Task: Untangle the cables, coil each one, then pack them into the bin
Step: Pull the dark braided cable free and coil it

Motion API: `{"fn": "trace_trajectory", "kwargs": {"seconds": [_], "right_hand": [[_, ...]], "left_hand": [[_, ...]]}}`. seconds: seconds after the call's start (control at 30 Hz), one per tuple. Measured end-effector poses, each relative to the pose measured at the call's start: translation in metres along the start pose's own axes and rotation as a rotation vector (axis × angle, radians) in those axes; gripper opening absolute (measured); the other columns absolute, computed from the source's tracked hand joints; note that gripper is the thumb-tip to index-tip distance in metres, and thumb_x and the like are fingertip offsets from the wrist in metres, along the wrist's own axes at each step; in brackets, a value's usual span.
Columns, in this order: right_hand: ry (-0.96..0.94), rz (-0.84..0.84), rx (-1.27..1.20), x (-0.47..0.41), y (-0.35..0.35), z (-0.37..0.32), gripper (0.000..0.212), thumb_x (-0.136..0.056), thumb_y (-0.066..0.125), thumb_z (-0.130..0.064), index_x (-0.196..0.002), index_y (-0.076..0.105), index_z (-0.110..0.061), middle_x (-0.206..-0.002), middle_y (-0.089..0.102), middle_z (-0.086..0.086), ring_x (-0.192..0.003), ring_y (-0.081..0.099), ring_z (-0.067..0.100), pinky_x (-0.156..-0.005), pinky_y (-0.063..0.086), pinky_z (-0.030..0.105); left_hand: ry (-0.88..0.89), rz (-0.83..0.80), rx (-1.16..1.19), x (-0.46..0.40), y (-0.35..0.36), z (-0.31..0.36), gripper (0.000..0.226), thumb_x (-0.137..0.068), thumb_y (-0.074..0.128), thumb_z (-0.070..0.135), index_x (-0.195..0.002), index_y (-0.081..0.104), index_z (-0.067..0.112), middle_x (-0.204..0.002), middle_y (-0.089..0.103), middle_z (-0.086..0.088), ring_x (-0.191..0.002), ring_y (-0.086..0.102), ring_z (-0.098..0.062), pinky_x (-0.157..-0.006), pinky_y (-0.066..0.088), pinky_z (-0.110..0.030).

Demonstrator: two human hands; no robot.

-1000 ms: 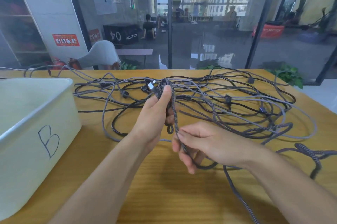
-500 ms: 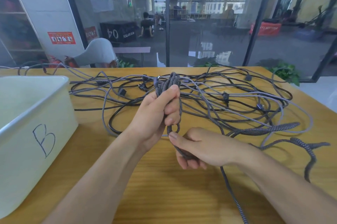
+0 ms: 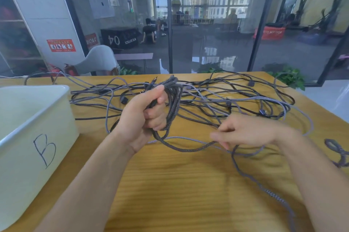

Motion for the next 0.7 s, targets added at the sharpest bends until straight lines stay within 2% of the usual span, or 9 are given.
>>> {"fn": "trace_trajectory", "kwargs": {"seconds": [0.07, 0.13, 0.17, 0.23, 0.3, 0.43, 0.5, 0.6, 0.7], "right_hand": [[-0.011, -0.023, -0.124, 0.008, -0.011, 0.010, 0.054, -0.092, 0.052, -0.066, -0.078, 0.071, -0.017, -0.059, 0.039, -0.007, -0.058, 0.037, 0.013, -0.062, 0.037, 0.025], [-0.010, -0.035, -0.132, 0.011, -0.015, 0.017, 0.044, -0.094, 0.057, -0.058, -0.084, 0.075, -0.020, -0.061, 0.048, -0.008, -0.062, 0.044, 0.011, -0.065, 0.041, 0.020], [0.002, -0.039, -0.119, 0.013, -0.016, 0.020, 0.039, -0.094, 0.059, -0.057, -0.085, 0.076, -0.023, -0.065, 0.053, -0.005, -0.064, 0.047, 0.011, -0.066, 0.041, 0.019], [0.052, -0.020, -0.100, 0.015, -0.019, 0.029, 0.038, -0.088, 0.063, -0.063, -0.085, 0.077, -0.027, -0.076, 0.064, 0.008, -0.069, 0.053, 0.012, -0.071, 0.043, 0.026], [0.134, 0.123, -0.102, 0.016, -0.026, 0.036, 0.044, -0.081, 0.066, -0.069, -0.079, 0.075, -0.026, -0.078, 0.067, 0.009, -0.069, 0.055, 0.011, -0.072, 0.044, 0.032], [0.213, 0.673, -0.004, 0.007, -0.040, 0.028, 0.063, -0.081, 0.067, -0.073, -0.055, 0.056, -0.016, -0.050, 0.042, -0.003, -0.052, 0.041, 0.020, -0.057, 0.031, 0.033], [0.248, 0.861, 0.069, 0.006, -0.043, 0.015, 0.064, -0.083, 0.067, -0.072, -0.054, 0.057, -0.016, -0.047, 0.043, -0.002, -0.051, 0.044, 0.021, -0.053, 0.031, 0.031], [0.252, 0.952, 0.122, 0.007, -0.040, 0.003, 0.062, -0.083, 0.067, -0.073, -0.062, 0.064, -0.014, -0.048, 0.049, 0.000, -0.053, 0.050, 0.020, -0.050, 0.033, 0.027], [0.191, 0.975, 0.016, 0.009, -0.034, 0.003, 0.055, -0.086, 0.069, -0.066, -0.065, 0.067, -0.014, -0.049, 0.050, -0.002, -0.052, 0.050, 0.019, -0.050, 0.034, 0.029]], "left_hand": [[-0.001, -0.005, 0.014, 0.000, -0.001, 0.001, 0.026, -0.091, 0.055, 0.036, -0.071, 0.048, 0.020, -0.046, 0.019, 0.011, -0.037, 0.015, -0.008, -0.043, 0.018, -0.026], [-0.028, -0.043, 0.014, 0.001, 0.002, 0.000, 0.027, -0.092, 0.054, 0.035, -0.071, 0.048, 0.020, -0.046, 0.018, 0.011, -0.036, 0.014, -0.007, -0.044, 0.016, -0.027], [-0.041, -0.069, 0.008, 0.002, 0.004, -0.001, 0.028, -0.093, 0.053, 0.035, -0.070, 0.048, 0.020, -0.045, 0.019, 0.012, -0.036, 0.014, -0.007, -0.044, 0.015, -0.027], [-0.056, -0.129, -0.009, 0.002, 0.006, -0.003, 0.030, -0.096, 0.052, 0.034, -0.070, 0.048, 0.020, -0.045, 0.020, 0.012, -0.036, 0.015, -0.006, -0.044, 0.016, -0.027], [-0.068, -0.190, -0.013, 0.002, 0.008, -0.004, 0.032, -0.099, 0.054, 0.033, -0.070, 0.050, 0.020, -0.045, 0.021, 0.013, -0.035, 0.016, -0.005, -0.043, 0.018, -0.026], [-0.135, -0.254, 0.022, 0.001, 0.020, -0.013, 0.030, -0.096, 0.052, 0.033, -0.069, 0.052, 0.021, -0.044, 0.022, 0.014, -0.034, 0.016, -0.004, -0.041, 0.021, -0.024], [-0.174, -0.281, 0.018, 0.002, 0.027, -0.018, 0.029, -0.095, 0.052, 0.033, -0.068, 0.052, 0.021, -0.044, 0.021, 0.013, -0.034, 0.016, -0.004, -0.040, 0.021, -0.023], [-0.187, -0.303, -0.038, 0.003, 0.028, -0.021, 0.028, -0.095, 0.052, 0.032, -0.070, 0.050, 0.019, -0.045, 0.020, 0.011, -0.035, 0.015, -0.006, -0.041, 0.021, -0.023], [-0.180, -0.295, -0.127, 0.003, 0.025, -0.023, 0.029, -0.096, 0.054, 0.031, -0.071, 0.049, 0.017, -0.046, 0.020, 0.009, -0.037, 0.015, -0.009, -0.043, 0.022, -0.024]]}}
Point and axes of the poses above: each hand's wrist, its own x-axis away from the middle knuckle, its own y-axis out of the palm, z = x × y, the point moved 3 cm from there along -x, towards the middle knuckle
